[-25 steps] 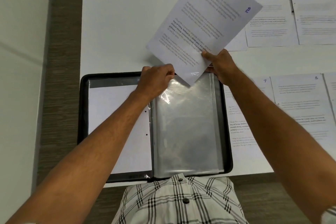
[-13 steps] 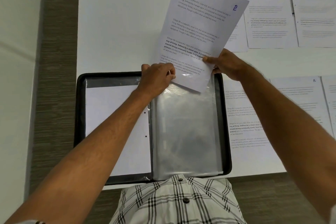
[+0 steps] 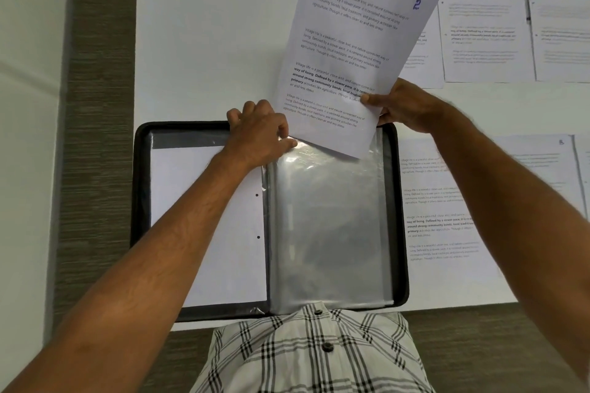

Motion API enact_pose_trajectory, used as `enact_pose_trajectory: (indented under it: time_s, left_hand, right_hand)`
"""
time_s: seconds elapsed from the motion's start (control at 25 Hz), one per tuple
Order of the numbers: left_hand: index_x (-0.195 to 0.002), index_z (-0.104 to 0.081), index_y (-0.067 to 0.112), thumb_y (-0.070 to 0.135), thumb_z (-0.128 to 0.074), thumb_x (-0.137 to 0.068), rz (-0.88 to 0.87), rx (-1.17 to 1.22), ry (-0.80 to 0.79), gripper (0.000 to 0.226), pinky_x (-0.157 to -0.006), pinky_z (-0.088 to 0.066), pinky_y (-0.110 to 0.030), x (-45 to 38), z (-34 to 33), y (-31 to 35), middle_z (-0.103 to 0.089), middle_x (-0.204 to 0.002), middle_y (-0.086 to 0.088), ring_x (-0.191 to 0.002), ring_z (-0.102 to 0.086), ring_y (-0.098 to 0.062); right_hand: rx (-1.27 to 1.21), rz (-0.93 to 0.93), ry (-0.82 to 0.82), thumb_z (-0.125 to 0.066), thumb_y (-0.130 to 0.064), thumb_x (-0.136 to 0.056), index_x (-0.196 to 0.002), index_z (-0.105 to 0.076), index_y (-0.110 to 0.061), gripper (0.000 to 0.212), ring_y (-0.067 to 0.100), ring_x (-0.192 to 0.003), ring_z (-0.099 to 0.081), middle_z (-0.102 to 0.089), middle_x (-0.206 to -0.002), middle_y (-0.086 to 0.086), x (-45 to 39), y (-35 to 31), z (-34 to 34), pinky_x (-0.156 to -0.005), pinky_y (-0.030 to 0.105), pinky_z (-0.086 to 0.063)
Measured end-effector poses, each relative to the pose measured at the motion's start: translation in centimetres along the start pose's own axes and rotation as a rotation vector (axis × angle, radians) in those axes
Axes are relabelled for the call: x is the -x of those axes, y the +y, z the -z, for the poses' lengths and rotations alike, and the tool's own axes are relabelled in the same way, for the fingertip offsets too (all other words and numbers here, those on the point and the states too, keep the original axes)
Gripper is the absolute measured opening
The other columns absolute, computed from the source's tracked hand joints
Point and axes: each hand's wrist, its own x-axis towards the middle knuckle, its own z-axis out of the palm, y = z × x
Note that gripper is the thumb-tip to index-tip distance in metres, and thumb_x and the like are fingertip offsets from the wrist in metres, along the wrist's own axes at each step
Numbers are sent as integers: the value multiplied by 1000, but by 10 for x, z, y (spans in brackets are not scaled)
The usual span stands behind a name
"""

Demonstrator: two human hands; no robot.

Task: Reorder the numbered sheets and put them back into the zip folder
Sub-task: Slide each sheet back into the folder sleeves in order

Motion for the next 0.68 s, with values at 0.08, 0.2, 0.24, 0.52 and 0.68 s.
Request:
enact_pose_trajectory:
  time_s: [0.08, 0.2, 0.24, 0.52, 0.68]
  left_hand:
    - [-99, -68, 32, 53, -75, -84, 30, 53, -13, 26, -96, -29, -41, 2, 1, -3, -48, -121, 3, -121, -40, -21]
    - [-101, -68, 29, 40, -77, -86, 82, 128, 18, 20, -93, -27, -37, 3, 1, -6, -45, -123, 1, -121, -39, -22]
    - [-101, -68, 29, 35, -76, -87, 88, 138, 25, 17, -92, -26, -36, 4, 1, -8, -45, -123, 0, -122, -39, -23]
    - [-95, -71, 31, 14, -62, -94, 73, 270, -33, 19, -93, -31, -38, -3, 5, -18, -60, -115, 6, -113, -51, -18]
    - [-99, -63, 31, 15, -50, -98, 102, 421, -61, 21, -88, -54, -41, -10, 11, -25, -64, -95, 9, -83, -62, -17]
  right_hand:
    - [-17, -4, -6, -70, -20, -99, -141, -56, -22, 44, 22, -115, -73, -72, -127, 0, 0, 0, 1, -85, 41, -64]
    - [-22, -14, -13, -70, -21, -98, -142, -56, -21, 46, 23, -116, -72, -72, -129, 2, -2, 0, 1, -86, 42, -64]
    - [-17, -17, -19, -70, -21, -98, -143, -55, -20, 48, 23, -116, -72, -71, -130, 3, -2, -1, 1, -86, 42, -64]
    - [-7, -20, -7, -68, -17, -100, -136, -58, -23, 38, 19, -108, -75, -73, -123, -1, -3, -6, 1, -79, 35, -65]
    - [25, -39, -6, -67, -17, -101, -136, -58, -24, 37, 19, -109, -74, -73, -124, -2, -4, -4, 3, -79, 35, -65]
